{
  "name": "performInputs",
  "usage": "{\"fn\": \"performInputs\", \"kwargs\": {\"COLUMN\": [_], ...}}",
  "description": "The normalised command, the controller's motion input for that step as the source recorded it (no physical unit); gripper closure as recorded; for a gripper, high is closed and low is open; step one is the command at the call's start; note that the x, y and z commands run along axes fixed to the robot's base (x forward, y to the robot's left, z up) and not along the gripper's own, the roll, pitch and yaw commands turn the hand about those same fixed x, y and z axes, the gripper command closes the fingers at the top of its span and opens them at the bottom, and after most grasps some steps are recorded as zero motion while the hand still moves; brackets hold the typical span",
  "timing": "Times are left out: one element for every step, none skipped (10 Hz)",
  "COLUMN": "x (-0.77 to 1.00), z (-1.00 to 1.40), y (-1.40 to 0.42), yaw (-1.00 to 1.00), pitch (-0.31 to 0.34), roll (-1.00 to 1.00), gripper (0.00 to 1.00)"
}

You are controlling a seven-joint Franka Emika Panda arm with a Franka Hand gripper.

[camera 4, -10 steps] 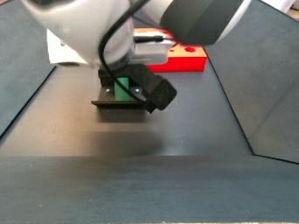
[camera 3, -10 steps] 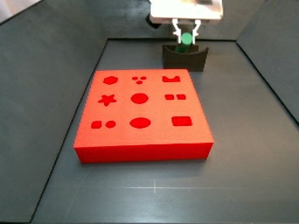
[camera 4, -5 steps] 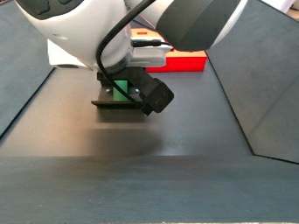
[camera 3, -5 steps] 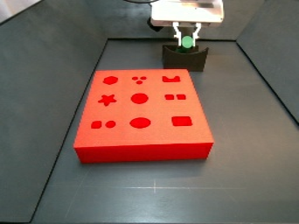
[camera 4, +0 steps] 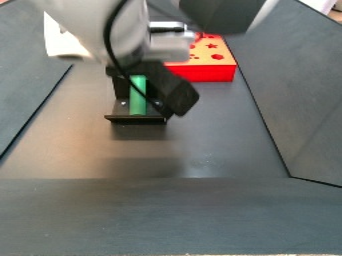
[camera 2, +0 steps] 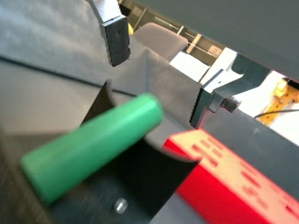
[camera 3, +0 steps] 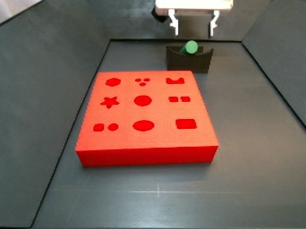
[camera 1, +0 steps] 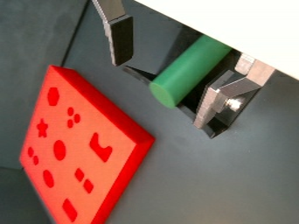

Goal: Pick up the round object. Move up. Place the round object on the fixture. Regrasp the round object. Move to above the board. Insert the round object.
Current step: Regrasp the round object.

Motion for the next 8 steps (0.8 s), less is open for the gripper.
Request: {"fn": "performInputs", "kwargs": {"x": [-0.04, -0.04, -0.03, -0.02, -0.02, -0.1, -0.09, -0.09], "z": [1.0, 0.88, 0.7, 0.51, 0.27, 0.67, 0.56, 0.48], "y": [0.0, 0.0, 0.01, 0.01, 0.01, -0.76, -0.71, -0.63], "yaw": [0.05, 0.04, 0.03, 0.01, -0.01, 0.01, 0.01, 0.01], "pitch": [0.037, 0.064, 0.086, 0.099, 0.108, 0.083, 0.078, 0.071], "roll": [0.05, 0.05, 0.05, 0.04, 0.04, 1.0, 1.0, 1.0], "gripper": [0.0, 0.0, 0.0, 0.0, 0.0, 0.0, 0.0, 0.0]}}
